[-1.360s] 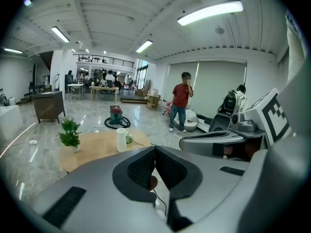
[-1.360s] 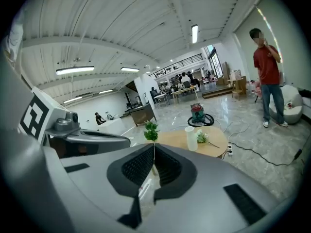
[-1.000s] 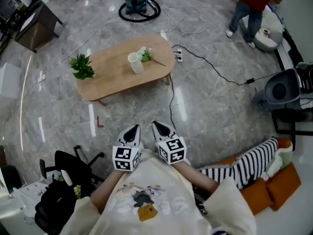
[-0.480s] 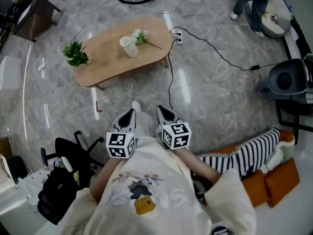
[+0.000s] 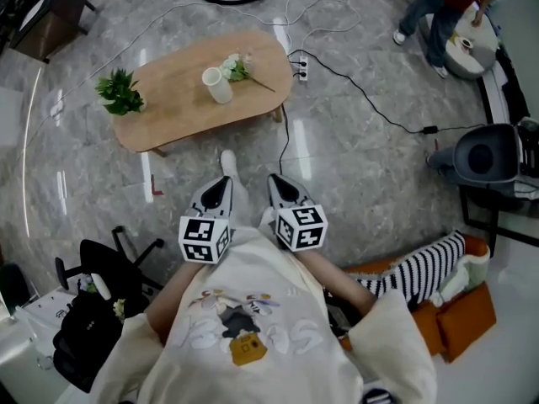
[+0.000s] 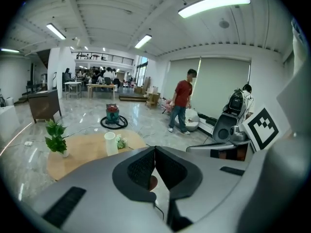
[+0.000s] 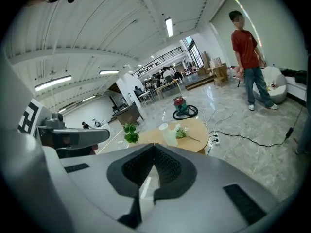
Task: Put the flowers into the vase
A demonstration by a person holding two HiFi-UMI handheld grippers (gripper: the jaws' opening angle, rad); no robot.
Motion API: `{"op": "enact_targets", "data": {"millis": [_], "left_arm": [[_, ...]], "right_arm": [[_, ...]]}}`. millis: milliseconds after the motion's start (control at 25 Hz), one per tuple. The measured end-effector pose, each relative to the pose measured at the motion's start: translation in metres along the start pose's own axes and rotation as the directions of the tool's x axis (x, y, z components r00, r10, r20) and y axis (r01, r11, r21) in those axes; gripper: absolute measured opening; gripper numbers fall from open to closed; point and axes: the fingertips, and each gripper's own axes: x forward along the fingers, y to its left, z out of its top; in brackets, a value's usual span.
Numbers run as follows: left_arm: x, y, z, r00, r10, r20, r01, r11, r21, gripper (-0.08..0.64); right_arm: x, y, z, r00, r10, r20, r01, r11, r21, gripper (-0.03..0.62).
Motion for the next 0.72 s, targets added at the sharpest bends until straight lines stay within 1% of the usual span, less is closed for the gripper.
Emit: {"op": "enact_targets", "data": {"millis": [120,320,480,720], "left_arm": [[0.020,0.028,0.021,1.000,-0.001,0.007,0.001,1.000,-0.014,0.009],[0.048,0.094,0.064,1.000,0.014,0.019,-0.012,0.998,-0.063,0.009],[0.067,0.139,0.090,1.000,0.003,0.014,-0.001,0.995,-0.098,0.009],[0.098,0.197,0.128,1.000,-0.020,0.023,0.022,0.993,-0.115,0.009]], "right_arm": [[0.031,0.000,0.021,1.000,-0.002,-0.008,0.001,1.000,-0.017,0.006],[0.094,0.011,0.056,0.999,-0.004,-0.037,0.002,0.999,-0.035,0.006],[0.139,0.020,0.088,0.999,-0.011,-0.048,0.008,0.999,-0.049,0.006],[0.195,0.020,0.130,0.998,-0.066,-0.018,0.065,0.997,-0.044,0.006]]}}
